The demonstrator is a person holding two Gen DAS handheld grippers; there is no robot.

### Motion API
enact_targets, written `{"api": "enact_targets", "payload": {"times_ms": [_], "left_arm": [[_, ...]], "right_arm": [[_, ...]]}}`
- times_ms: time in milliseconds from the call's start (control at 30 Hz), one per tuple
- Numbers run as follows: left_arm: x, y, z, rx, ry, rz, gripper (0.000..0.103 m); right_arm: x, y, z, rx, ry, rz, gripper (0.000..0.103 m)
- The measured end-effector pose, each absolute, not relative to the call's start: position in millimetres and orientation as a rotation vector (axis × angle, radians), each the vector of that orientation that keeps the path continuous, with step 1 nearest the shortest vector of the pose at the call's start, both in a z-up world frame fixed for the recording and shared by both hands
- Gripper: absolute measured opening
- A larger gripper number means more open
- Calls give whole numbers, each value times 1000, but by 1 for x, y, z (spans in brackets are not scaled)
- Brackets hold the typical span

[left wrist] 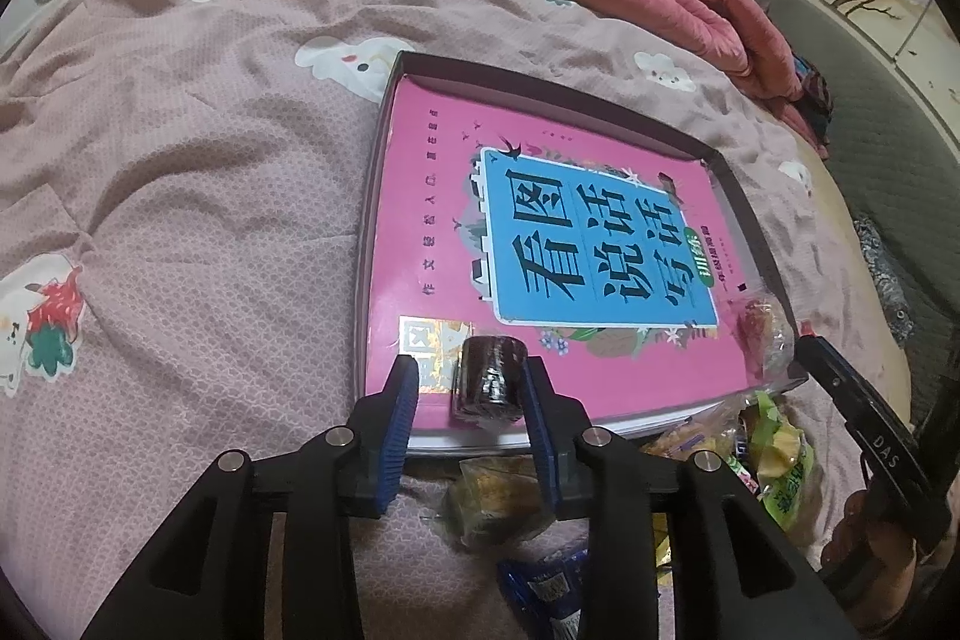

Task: Organize snacks
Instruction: 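Lower the dark snack onto the tray and open the left tool while the right tool releases the pastry there, then move both open tools back toward the snack pile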

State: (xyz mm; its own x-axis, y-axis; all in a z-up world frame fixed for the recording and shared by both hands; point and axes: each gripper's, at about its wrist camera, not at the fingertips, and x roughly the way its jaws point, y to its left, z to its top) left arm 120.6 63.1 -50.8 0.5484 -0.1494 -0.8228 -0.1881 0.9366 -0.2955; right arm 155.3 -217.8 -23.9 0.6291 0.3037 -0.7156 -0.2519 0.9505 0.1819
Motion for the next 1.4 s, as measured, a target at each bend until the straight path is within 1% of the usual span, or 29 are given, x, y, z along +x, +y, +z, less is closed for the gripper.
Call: {"api": "enact_targets", "payload": {"times_ms": [100,267,333,367,500,833,1400], "left_arm": [[120,64,-49,-377,992,25,41],[118,67,-44,-387,981,26,46],[117,67,-41,-385,973,27,51],[116,67,-39,-385,966,27,51],[113,68,-29,-385,939,24,54],[103,66,-9,-382,896,4,66],[88,61,1,-369,895,9,68]], "right_arm": [[154,-218,-21,69,822,322,42],[151,-218,-17,71,812,327,46],[149,-218,-15,75,807,334,47],[149,-218,-15,75,805,336,47],[146,-216,-10,77,791,351,54],[135,-207,1,54,755,390,57],[122,-204,11,42,739,400,62]]}}
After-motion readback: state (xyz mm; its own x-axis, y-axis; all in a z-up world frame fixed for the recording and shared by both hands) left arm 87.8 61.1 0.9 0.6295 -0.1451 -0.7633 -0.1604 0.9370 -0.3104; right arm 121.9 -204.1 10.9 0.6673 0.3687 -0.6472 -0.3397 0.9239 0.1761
